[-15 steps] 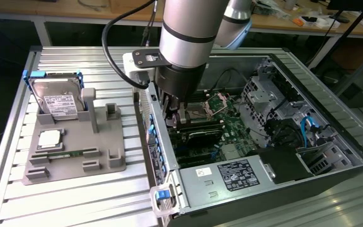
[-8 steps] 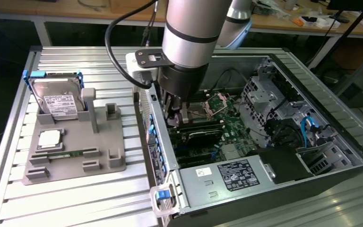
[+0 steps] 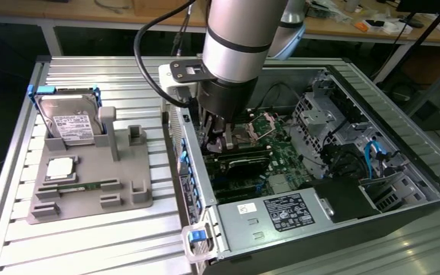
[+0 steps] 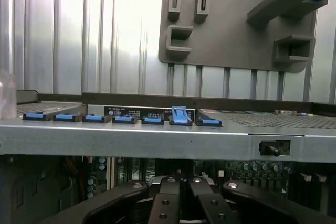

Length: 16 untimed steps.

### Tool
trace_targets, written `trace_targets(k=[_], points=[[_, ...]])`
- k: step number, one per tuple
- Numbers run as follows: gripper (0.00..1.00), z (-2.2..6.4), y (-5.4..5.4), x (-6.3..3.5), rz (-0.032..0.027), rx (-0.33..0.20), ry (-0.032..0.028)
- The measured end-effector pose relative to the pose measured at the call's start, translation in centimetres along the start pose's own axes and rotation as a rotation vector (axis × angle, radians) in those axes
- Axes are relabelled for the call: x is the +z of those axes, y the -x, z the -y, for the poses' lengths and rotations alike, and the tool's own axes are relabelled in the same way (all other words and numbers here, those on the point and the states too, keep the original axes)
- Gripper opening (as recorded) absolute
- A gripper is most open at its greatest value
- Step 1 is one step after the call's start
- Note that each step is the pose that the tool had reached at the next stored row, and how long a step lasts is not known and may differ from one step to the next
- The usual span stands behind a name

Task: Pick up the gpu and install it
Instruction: 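Press down on the gpu until it lock into place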

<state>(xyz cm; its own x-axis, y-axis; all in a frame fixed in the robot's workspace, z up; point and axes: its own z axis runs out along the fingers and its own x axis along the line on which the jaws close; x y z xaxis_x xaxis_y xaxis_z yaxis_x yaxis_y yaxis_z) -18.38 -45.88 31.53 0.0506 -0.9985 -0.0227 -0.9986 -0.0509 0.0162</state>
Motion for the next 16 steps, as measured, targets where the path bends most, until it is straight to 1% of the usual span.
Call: trace_targets(k=[10, 13, 16], points=[[0.11, 1.34, -0.1, 0.09, -0.0001, 0.0, 0.0], [0.11, 1.53, -0.1, 0.14, 0.0, 0.0, 0.0], [0.11, 1.55, -0.1, 0.15, -0.0002, 0.0, 0.0001]])
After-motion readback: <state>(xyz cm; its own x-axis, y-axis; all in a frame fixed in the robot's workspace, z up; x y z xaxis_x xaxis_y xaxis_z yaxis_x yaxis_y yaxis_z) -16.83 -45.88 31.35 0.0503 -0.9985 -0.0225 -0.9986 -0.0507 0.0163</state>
